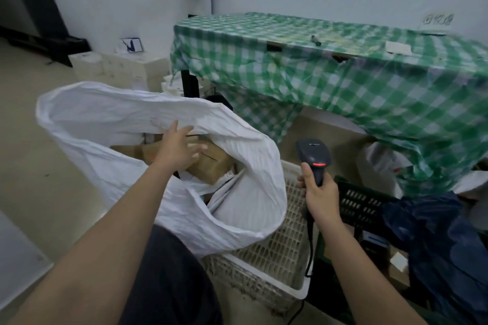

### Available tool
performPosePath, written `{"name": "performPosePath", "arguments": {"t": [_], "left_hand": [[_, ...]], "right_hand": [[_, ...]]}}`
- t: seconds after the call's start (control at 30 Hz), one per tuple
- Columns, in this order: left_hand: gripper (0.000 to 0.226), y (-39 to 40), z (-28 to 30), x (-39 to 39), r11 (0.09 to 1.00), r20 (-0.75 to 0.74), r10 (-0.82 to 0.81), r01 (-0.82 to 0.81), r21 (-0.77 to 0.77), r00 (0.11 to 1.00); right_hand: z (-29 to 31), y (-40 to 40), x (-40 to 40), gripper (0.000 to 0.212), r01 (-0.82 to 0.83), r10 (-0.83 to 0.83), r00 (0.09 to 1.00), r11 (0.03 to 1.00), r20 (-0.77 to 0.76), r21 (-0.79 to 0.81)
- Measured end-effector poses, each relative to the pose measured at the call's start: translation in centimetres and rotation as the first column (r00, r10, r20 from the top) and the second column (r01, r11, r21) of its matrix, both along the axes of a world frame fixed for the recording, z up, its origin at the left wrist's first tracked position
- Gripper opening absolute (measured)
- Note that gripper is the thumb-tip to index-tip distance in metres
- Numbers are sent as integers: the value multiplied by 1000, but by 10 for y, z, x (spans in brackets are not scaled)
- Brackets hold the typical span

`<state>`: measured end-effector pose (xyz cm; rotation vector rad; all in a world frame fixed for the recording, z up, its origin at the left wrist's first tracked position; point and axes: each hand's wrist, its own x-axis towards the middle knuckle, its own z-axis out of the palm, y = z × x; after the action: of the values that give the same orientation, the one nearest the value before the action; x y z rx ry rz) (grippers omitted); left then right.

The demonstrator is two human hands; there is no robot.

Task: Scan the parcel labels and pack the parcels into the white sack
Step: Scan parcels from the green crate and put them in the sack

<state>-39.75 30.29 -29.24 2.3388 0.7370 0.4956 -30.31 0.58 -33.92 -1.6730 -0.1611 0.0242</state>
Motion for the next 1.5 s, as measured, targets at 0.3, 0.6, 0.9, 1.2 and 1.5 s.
{"name": "performPosePath", "arguments": {"t": [0.3,0.6,0.9,1.2,1.5], "left_hand": [[34,-100,13,32,941,323,-226,291,-170,919],[34,-249,-7,106,789,223,-563,597,-141,796],[37,-386,-108,199,713,-18,-660,619,-328,751],[56,-479,-268,273,731,-317,-664,500,-464,677],[116,-544,-346,296,829,-600,-558,349,-437,574]], "right_hand": [[-25,-46,0,23,22,-23,997,1000,-72,-15],[-47,-173,9,26,269,-278,949,960,-148,-76],[-98,-291,63,41,430,-473,847,878,-243,-212],[-184,-354,136,47,412,-523,804,832,-282,-371],[-227,-373,155,65,394,-552,731,821,-401,-413]]}}
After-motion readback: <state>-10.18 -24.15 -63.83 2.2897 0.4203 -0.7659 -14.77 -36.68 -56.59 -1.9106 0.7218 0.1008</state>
